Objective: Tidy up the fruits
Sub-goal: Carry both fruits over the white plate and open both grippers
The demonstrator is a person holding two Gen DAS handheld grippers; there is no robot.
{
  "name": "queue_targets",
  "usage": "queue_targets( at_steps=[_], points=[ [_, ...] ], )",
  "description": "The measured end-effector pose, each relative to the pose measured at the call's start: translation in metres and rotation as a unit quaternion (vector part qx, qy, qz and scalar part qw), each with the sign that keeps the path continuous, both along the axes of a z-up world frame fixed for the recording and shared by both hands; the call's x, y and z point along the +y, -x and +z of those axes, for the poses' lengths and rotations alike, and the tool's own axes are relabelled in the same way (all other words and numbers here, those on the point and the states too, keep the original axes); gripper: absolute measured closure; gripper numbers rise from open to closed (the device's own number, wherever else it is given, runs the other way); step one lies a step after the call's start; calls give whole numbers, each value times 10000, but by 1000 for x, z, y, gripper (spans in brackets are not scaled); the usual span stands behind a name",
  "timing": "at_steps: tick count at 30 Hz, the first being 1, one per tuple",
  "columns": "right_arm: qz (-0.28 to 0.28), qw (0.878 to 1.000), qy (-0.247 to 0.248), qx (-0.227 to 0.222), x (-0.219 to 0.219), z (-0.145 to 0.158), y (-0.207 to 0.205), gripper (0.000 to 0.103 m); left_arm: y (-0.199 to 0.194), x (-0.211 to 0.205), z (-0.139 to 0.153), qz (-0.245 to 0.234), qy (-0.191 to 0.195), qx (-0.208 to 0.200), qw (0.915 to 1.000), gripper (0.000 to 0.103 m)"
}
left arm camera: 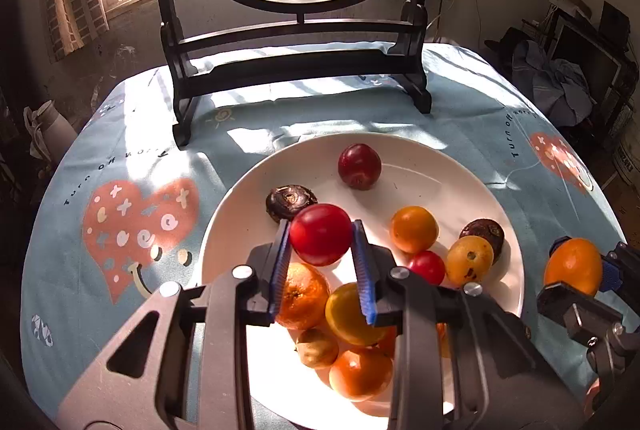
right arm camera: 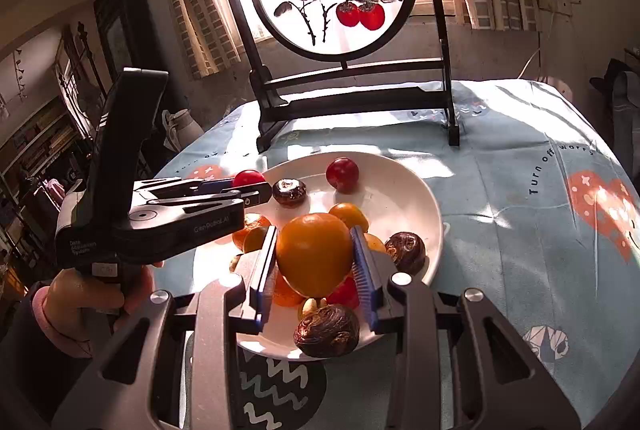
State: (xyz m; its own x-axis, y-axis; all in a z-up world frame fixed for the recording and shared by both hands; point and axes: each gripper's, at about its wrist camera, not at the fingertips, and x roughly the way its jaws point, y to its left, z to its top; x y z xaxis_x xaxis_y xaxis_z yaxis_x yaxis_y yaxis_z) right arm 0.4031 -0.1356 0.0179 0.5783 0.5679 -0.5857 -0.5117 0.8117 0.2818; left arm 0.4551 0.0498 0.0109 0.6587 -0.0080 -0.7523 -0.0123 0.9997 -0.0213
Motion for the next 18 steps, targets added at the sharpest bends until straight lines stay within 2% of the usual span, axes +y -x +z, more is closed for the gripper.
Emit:
queue_targets(
  at_steps=[3,4,5,6,9,18],
  points=[
    [27,10000,83,31,4,-6,-8,67,-14,2,-8,47,14,142,9999,70],
    [26,9999,118,23,5,-7,-10,68,-17,3,-9,107,-41,155,9998,48],
    [26,9999,145,20,7,-9,-12,67,-15,5,-8,203,-95,38,9997,38],
    [36,9999,156,24,8,-10,-14,67,-12,8,-4,300,-141,-122,9994,29],
    [64,9997,227,27,16,-13,-20,67,-2,17,5,392,-148,-278,9987,18],
    [138,9986,483,151,49,-31,-45,67,35,38,16,540,-398,-378,9970,11]
  ],
)
